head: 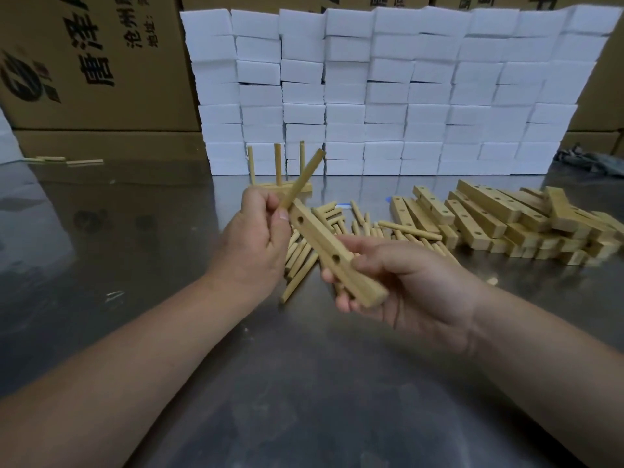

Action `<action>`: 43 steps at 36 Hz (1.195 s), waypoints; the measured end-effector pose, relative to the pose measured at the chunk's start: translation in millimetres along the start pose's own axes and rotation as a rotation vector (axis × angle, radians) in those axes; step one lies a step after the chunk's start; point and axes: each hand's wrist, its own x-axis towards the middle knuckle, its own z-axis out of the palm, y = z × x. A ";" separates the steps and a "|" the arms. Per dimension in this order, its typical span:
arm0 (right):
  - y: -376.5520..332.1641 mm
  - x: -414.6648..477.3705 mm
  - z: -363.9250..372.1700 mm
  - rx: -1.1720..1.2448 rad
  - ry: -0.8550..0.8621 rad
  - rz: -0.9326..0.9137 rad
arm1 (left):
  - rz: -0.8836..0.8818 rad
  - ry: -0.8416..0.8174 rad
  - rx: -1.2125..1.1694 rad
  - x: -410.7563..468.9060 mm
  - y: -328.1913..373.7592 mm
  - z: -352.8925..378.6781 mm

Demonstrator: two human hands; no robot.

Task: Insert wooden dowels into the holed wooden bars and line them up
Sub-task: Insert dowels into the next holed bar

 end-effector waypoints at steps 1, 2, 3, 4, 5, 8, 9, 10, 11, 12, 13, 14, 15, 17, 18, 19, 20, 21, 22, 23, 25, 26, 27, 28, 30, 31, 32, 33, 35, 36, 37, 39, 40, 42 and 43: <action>1.0 -1.0 -0.7 -0.023 -0.014 0.015 | 0.010 -0.022 0.010 -0.5 0.5 0.5; 1.7 -1.5 -1.8 -0.043 -0.017 0.028 | 0.016 -0.041 0.013 -1.1 0.9 1.0; 1.8 -1.7 -2.8 -0.068 -0.009 0.037 | 0.019 -0.053 0.007 -1.6 1.3 1.3; 1.3 -1.4 -4.2 -0.085 0.009 0.034 | 0.021 -0.057 -0.003 -1.9 1.7 1.4; 0.3 -0.7 -5.3 -0.089 0.035 0.015 | 0.022 -0.057 -0.015 -2.0 2.0 1.1; -2.8 2.7 -5.9 -0.056 0.136 -0.086 | 0.025 -0.058 -0.047 -1.5 3.2 -1.0; -3.2 4.2 -7.4 -0.056 0.181 -0.115 | 0.028 -0.062 -0.055 -1.3 3.5 -1.9; -3.2 6.1 -9.5 -0.061 0.227 -0.135 | 0.032 -0.069 -0.063 -1.1 3.8 -3.0; -3.3 7.8 -11.5 -0.069 0.273 -0.144 | 0.039 -0.078 -0.073 -1.0 4.0 -3.8; -3.1 9.7 -13.7 -0.076 0.318 -0.150 | 0.049 -0.085 -0.083 -1.1 3.9 -4.3; -3.0 10.9 -15.7 -0.082 0.357 -0.155 | 0.058 -0.088 -0.092 -1.2 3.7 -4.6; -3.0 11.8 -17.4 -0.091 0.392 -0.160 | 0.062 -0.087 -0.102 -1.4 3.4 -4.7; -2.9 12.4 -18.7 -0.107 0.418 -0.165 | 0.058 -0.087 -0.111 -1.6 2.6 -4.7; -2.5 13.1 -20.7 -0.145 0.437 -0.174 | 0.041 -0.087 -0.108 -1.4 -0.4 -4.4; -2.2 13.2 -21.4 -0.156 0.434 -0.176 | 0.033 -0.088 -0.093 -1.3 -1.6 -4.4; -2.0 13.4 -21.7 -0.161 0.430 -0.178 | 0.028 -0.088 -0.075 -1.3 -2.4 -4.3; -2.0 13.6 -22.1 -0.162 0.425 -0.180 | 0.024 -0.085 -0.061 -1.3 -2.6 -4.4; -1.8 13.9 -22.1 -0.161 0.420 -0.182 | 0.022 -0.079 -0.053 -1.4 -2.3 -4.7; -1.6 14.2 -22.0 -0.158 0.410 -0.185 | 0.024 -0.071 -0.046 -1.6 -1.4 -4.9; -1.6 14.1 -21.5 -0.154 0.397 -0.187 | 0.033 -0.063 -0.035 -1.8 -0.4 -5.0; -1.2 14.1 -21.1 -0.145 0.377 -0.191 | 0.053 -0.054 0.002 -2.0 1.4 -5.0; -0.8 14.1 -21.2 -0.147 0.374 -0.196 | 0.054 -0.051 0.014 -1.9 1.9 -5.0; -0.4 14.2 -21.3 -0.161 0.376 -0.205 | 0.050 -0.050 0.020 -1.9 2.2 -5.1; 0.0 14.3 -21.6 -0.186 0.382 -0.217 | 0.047 -0.048 0.024 -1.8 2.3 -5.2; 0.5 14.0 -22.0 -0.237 0.404 -0.242 | 0.043 -0.033 0.034 -1.5 2.9 -5.5; 0.3 13.6 -22.3 -0.255 0.418 -0.251 | 0.045 -0.022 0.040 -1.3 3.3 -5.7; -0.3 13.3 -22.6 -0.267 0.426 -0.255 | 0.049 -0.011 0.045 -1.1 3.7 -5.8; -1.1 12.8 -22.6 -0.278 0.433 -0.255 | 0.054 -0.003 0.051 -1.0 4.0 -6.0; -2.7 12.3 -22.7 -0.295 0.457 -0.250 | 0.060 0.006 0.062 -0.8 4.7 -6.2; -3.4 12.3 -22.6 -0.298 0.474 -0.248 | 0.064 0.007 0.063 -0.8 4.9 -6.4; -4.1 12.5 -22.2 -0.303 0.486 -0.242 | 0.066 0.008 0.060 -0.9 5.1 -6.5; -4.4 12.2 -21.0 -0.358 0.505 -0.232 | 0.072 0.010 0.051 -1.1 5.6 -6.5; -3.9 11.7 -21.1 -0.419 0.515 -0.230 | 0.077 0.013 0.047 -1.2 5.8 -6.6; -3.4 9.9 -20.0 -0.556 0.549 -0.234 | 0.094 0.024 0.041 -1.3 6.2 -6.9; -3.8 8.4 -18.6 -0.596 0.565 -0.238 | 0.103 0.026 0.041 -1.4 6.4 -7.1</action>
